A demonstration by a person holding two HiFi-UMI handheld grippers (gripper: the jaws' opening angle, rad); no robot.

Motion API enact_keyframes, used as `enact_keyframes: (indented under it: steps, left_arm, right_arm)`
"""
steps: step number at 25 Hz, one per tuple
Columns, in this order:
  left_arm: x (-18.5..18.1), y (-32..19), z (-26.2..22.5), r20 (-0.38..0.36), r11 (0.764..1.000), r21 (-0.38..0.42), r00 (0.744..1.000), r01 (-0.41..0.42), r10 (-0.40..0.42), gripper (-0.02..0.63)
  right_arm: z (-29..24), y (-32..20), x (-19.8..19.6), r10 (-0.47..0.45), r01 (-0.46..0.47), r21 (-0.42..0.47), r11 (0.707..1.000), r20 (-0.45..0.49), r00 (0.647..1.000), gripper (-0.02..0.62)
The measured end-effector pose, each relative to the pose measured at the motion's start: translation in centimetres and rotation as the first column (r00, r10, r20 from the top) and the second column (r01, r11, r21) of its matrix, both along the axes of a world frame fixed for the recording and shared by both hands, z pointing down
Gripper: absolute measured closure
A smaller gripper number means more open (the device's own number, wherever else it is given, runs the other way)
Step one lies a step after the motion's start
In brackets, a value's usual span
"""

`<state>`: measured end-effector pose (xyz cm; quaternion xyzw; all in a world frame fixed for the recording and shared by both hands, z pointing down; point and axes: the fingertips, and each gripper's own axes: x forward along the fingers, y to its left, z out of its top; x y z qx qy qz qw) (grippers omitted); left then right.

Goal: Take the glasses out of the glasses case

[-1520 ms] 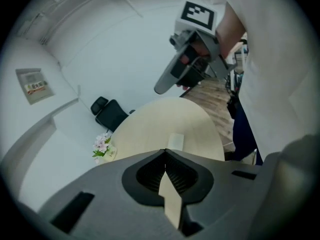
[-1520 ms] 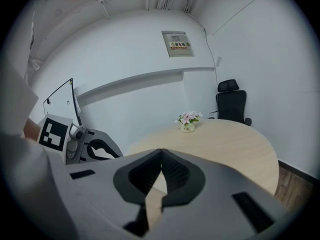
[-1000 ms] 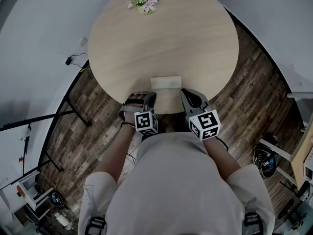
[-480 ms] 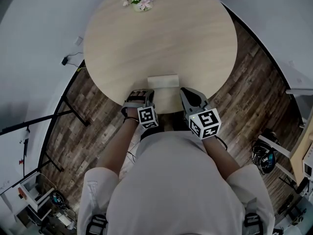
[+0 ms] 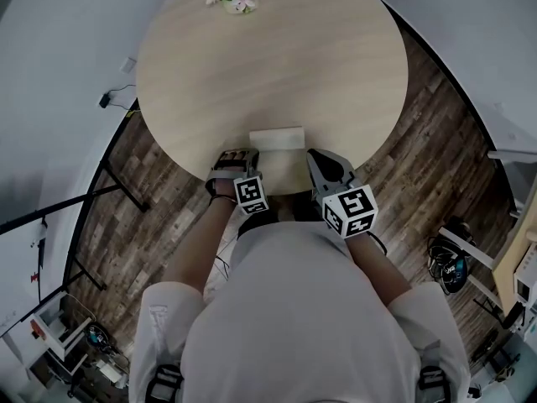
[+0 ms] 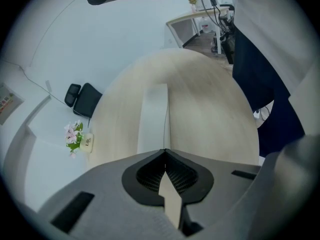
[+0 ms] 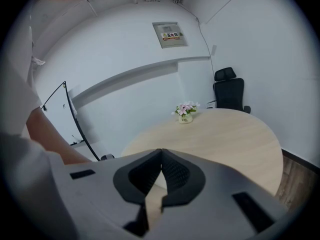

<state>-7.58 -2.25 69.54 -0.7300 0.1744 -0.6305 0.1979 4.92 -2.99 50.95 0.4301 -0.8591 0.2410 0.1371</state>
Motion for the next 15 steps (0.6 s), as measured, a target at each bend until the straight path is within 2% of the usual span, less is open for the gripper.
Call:
enact_keyframes:
  steps: [5, 11, 13, 15]
  left_arm:
    - [-0.2, -0.4, 0.8, 0.005, 1.000, 0.012, 1.000, 0.015, -0.015, 0.601]
    - [0.0, -0.3, 0.9, 0.020, 1.000, 0.020, 1.000, -0.007, 0.007, 0.601]
    - [0.0, -0.4, 0.9, 0.019, 1.000, 0.016, 1.000, -0.012, 0.011, 0.601]
    - [0.0, -0.3, 0.9, 0.016, 1.000, 0.008, 1.000, -0.009, 0.009, 0.601]
  right_arm:
    - [0.5, -0.9, -0.2, 0.005, -0.004, -0.017, 1.000, 0.009, 1.000, 0.582]
    - [1.1, -1.4, -1.0, -0.016, 0.017, -0.031, 0.999, 0.010, 1.000, 0.583]
    - [1.5, -1.6, -1.2, -0.032, 0.032, -0.032, 0.999, -0.012, 0.999, 0.582]
    - [2.4, -1.6, -1.4, -0.068, 0.065, -0.033, 0.997, -0.087, 0.994, 0.581]
